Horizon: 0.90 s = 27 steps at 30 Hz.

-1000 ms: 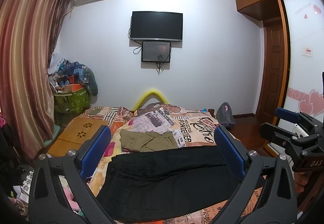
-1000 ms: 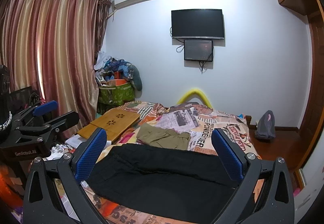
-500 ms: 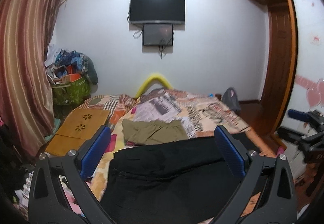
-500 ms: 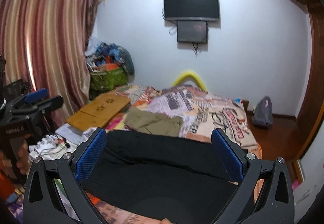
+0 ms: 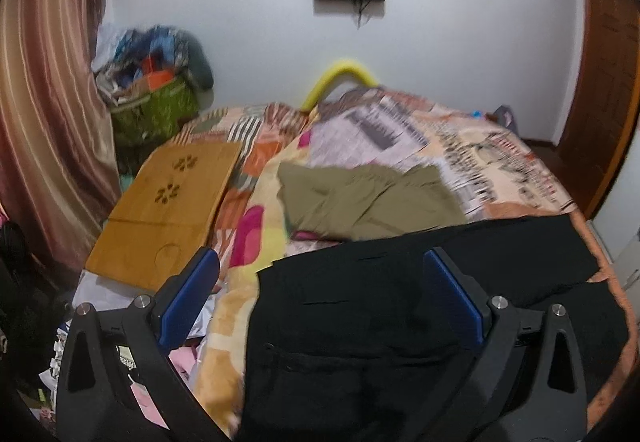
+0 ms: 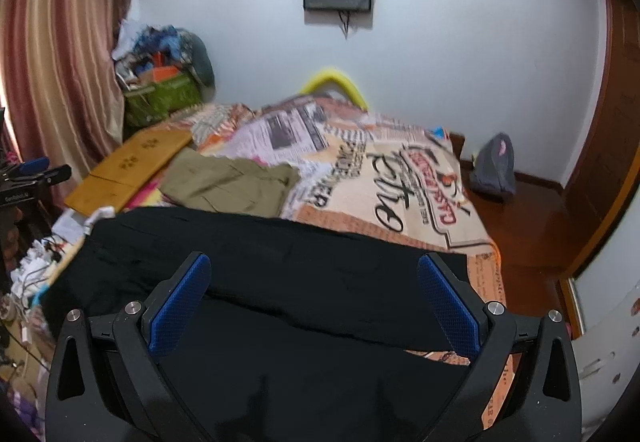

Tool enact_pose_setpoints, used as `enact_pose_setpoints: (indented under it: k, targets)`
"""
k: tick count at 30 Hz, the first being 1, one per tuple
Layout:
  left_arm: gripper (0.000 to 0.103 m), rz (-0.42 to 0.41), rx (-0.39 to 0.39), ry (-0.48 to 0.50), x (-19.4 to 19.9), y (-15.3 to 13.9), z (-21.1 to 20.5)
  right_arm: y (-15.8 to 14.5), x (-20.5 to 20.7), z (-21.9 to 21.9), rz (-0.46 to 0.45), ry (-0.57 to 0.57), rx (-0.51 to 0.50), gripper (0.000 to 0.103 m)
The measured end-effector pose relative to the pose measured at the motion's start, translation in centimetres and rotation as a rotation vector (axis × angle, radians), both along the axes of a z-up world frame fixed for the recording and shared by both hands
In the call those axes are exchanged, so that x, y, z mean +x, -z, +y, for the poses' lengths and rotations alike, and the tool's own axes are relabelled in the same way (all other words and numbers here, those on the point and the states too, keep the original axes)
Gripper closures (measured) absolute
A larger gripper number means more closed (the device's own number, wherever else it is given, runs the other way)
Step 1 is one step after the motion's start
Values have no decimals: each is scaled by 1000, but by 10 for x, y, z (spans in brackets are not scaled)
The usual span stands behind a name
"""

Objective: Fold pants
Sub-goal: 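Lower both tools onto the black pants waistband edge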

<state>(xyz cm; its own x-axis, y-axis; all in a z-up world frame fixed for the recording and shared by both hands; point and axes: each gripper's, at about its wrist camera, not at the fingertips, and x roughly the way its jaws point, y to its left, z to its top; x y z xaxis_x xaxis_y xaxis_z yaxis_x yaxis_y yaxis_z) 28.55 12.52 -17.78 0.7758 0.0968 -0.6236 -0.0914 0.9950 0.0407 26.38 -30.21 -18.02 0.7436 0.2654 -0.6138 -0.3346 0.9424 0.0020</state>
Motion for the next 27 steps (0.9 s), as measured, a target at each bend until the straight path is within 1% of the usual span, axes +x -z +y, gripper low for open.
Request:
enact_pose_setpoints:
  k: [3, 4, 5, 7, 9, 10, 12, 14, 18, 20, 21, 23, 25, 27]
  targets:
    - [0, 60, 6, -23, 28, 27, 20, 12, 22, -1, 24, 7, -27, 0]
    - [0, 104, -5, -20, 41, 41, 27, 17, 30, -1, 32, 9, -36, 0]
    - [0, 128, -10, -21, 45, 47, 30, 22, 38, 0, 47, 9, -45, 0]
    - [0, 195, -24, -52, 67, 70, 41, 36, 57, 0, 89, 4, -60, 0]
    - [0, 250, -18, -63, 80, 86, 45, 47, 72, 0, 121, -8, -66, 0]
    - [0, 292, -1, -62, 92, 99, 47, 52, 79, 1, 133, -12, -74, 0]
    - [0, 339, 25, -64, 108, 115, 49, 64, 93, 5, 155, -20, -97, 0]
    - [0, 363, 25, -62, 118, 123, 53, 73, 104, 8, 177, -37, -114, 0]
    - [0, 426, -34, -62, 142, 139, 66, 91, 127, 15, 225, -76, -115, 0]
    - [0, 464, -42, -62, 153, 148, 71, 96, 136, 19, 242, -100, -115, 1]
    - [2, 479, -35, -66, 158, 152, 72, 98, 141, 21, 245, -113, -119, 1]
    - [7, 508, -54, -50, 164, 160, 74, 101, 149, 26, 242, -130, -134, 2]
    - [14, 557, -105, -26, 171, 171, 76, 103, 157, 31, 244, -153, -148, 2]
    - [21, 583, -129, -17, 173, 179, 77, 106, 165, 36, 256, -191, -154, 2]
